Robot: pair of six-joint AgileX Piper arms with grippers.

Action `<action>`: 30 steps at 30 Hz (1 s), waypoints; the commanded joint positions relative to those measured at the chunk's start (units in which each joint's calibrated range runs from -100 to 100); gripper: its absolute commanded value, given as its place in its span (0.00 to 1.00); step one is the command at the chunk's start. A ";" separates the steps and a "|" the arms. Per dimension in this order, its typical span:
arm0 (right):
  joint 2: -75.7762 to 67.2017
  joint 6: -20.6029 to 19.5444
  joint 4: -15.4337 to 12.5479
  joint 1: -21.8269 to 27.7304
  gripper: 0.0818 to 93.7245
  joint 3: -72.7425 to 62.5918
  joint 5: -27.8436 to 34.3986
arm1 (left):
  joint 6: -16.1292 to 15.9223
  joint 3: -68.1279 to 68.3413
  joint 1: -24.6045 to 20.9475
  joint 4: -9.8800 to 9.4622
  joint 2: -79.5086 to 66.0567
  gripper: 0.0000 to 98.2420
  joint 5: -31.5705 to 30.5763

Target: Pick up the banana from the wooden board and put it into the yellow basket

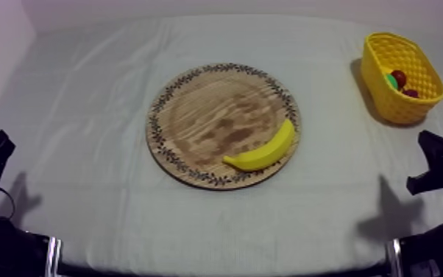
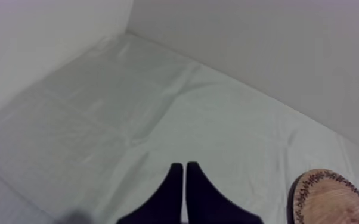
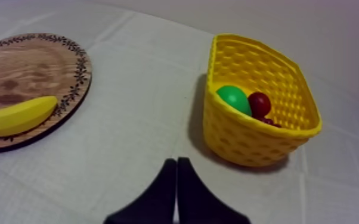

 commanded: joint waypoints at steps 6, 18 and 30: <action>0.02 0.01 0.00 0.00 0.00 0.03 -0.08 | 0.01 0.00 -0.02 0.02 0.04 0.00 0.00; 0.02 3.39 0.03 -0.44 0.00 0.03 -0.08 | 0.01 0.00 -0.02 0.02 0.04 0.00 0.00; 0.87 3.70 0.93 -1.07 0.00 -0.17 -1.73 | 0.01 0.00 -0.02 0.02 0.04 0.00 0.00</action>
